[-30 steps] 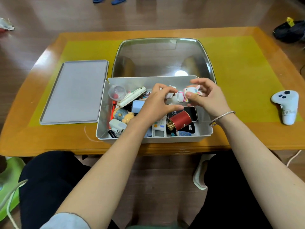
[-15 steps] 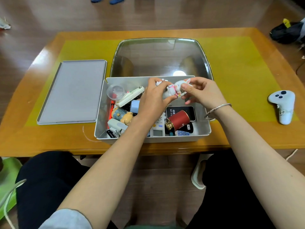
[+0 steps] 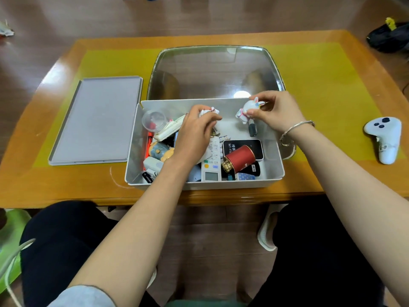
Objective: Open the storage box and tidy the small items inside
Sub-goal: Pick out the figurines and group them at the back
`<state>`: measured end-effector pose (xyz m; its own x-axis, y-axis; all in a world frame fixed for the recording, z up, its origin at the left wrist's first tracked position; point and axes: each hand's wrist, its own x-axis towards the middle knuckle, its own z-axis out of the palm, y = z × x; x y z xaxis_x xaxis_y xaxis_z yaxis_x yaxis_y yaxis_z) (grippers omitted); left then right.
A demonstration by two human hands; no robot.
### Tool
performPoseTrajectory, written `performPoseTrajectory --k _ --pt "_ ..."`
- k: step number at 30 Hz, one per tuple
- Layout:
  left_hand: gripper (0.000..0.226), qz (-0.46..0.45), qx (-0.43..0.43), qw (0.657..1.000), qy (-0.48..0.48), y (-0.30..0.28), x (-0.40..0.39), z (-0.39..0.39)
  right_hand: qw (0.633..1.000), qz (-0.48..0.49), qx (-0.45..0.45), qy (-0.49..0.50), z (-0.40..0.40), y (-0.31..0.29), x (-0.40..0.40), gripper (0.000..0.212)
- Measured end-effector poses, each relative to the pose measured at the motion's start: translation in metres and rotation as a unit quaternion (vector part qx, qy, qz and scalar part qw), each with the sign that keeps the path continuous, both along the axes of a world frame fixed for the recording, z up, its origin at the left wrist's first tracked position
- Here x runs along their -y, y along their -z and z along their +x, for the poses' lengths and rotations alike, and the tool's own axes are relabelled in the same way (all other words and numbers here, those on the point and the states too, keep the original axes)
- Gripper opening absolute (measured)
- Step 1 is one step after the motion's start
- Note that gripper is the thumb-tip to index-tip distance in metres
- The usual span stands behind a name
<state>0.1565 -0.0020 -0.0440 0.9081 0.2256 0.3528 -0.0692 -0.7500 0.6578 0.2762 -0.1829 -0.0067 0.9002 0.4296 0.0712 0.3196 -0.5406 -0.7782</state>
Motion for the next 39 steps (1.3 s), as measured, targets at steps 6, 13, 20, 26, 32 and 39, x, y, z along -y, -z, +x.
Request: performPoseTrajectory --k 6,13,20,26,32,39 --pt "0.03 -0.016 -0.014 1.0 -0.01 0.004 0.002 0.002 0.977 -0.172 0.122 0.001 0.009 0.012 -0.013 0.029" --pt "0.026 -0.024 0.001 0.999 -0.022 0.011 -0.003 0.004 0.961 -0.221 0.165 -0.024 0.011 0.018 -0.012 0.03" --pt "0.039 -0.029 -0.01 0.999 -0.033 0.013 -0.004 0.004 0.95 -0.246 0.189 -0.043 0.014 0.022 -0.014 0.026" --pt "0.031 -0.036 -0.01 0.999 -0.039 0.016 -0.005 0.006 0.941 -0.248 0.228 -0.026 0.012 0.022 -0.01 0.032" --pt "0.029 -0.035 -0.009 0.999 -0.039 0.018 -0.006 0.007 0.927 -0.283 0.247 -0.015 0.014 0.019 -0.013 0.026" --pt "0.03 -0.041 -0.006 0.998 -0.044 0.018 -0.006 0.006 0.912 -0.315 0.261 -0.015 0.011 0.022 -0.017 0.03"
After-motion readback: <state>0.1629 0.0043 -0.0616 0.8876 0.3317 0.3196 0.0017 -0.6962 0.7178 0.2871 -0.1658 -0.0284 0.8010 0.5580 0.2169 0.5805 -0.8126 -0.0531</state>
